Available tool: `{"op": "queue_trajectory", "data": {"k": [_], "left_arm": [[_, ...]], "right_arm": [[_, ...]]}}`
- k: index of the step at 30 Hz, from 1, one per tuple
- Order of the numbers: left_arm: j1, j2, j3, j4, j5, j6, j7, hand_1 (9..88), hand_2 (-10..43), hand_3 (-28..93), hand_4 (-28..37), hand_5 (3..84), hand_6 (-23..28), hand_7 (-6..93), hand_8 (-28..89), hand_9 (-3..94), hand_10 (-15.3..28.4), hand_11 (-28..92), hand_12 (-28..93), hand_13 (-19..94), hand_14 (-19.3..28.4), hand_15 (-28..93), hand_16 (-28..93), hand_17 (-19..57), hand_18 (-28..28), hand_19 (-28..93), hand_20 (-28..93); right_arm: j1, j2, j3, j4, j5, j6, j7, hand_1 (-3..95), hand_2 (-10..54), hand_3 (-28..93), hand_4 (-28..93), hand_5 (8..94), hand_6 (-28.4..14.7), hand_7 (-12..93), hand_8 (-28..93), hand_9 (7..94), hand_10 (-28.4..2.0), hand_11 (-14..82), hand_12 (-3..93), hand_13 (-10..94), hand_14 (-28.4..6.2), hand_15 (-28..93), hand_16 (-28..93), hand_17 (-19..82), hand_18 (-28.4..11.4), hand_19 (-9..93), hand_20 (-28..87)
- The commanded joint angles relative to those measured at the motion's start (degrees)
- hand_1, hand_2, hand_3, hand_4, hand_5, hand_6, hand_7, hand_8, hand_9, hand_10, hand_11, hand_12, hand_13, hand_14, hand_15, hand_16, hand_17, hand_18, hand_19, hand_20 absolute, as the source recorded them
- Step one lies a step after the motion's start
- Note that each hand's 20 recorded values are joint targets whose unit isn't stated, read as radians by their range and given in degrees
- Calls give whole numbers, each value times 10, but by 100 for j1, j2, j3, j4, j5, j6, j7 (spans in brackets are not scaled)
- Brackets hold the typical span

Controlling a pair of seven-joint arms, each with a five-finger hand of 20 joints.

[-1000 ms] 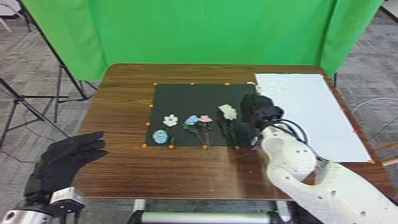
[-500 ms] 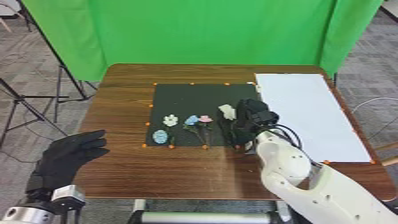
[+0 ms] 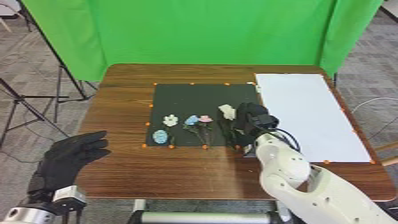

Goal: Arrange flowers

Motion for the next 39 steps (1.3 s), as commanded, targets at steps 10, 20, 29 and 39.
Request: {"op": "queue_trajectory", "data": {"k": [10,20,29,39], "left_arm": [[84,-74,18,-27,27,-41,-95,273,54,794,-160,543,161,161,-77,485,242,354,121,397,284,692,-129,6,284,605,494],[53,-78,35,-18,39,-56,-131,274,54,793,-159,543,160,161,-77,485,243,352,121,396,284,692,-129,6,284,605,495],[108,-53,45,-25,20,-7,-65,275,53,793,-159,542,160,162,-77,485,243,352,121,396,284,692,-129,7,284,604,496],[172,-31,37,-26,-1,21,-5,274,53,793,-157,542,160,161,-76,484,242,353,121,397,284,692,-129,6,284,605,494]], "right_arm": [[-90,24,160,-133,-11,-72,136,447,-95,792,-282,670,-46,311,65,753,-132,262,247,757,-65,643,208,504,-172,932,189],[-190,-27,207,-194,54,-203,158,417,-95,814,-279,652,-52,290,43,716,-160,295,191,737,-77,659,195,498,-173,932,187],[-204,19,262,-233,128,-287,195,395,-95,832,-269,644,-57,275,-39,692,-169,283,180,721,-88,670,189,495,-175,932,187],[-166,158,329,-378,158,-284,171,373,-95,834,-253,632,-64,280,-114,673,-183,265,176,710,-99,679,184,492,-177,932,189]]}}
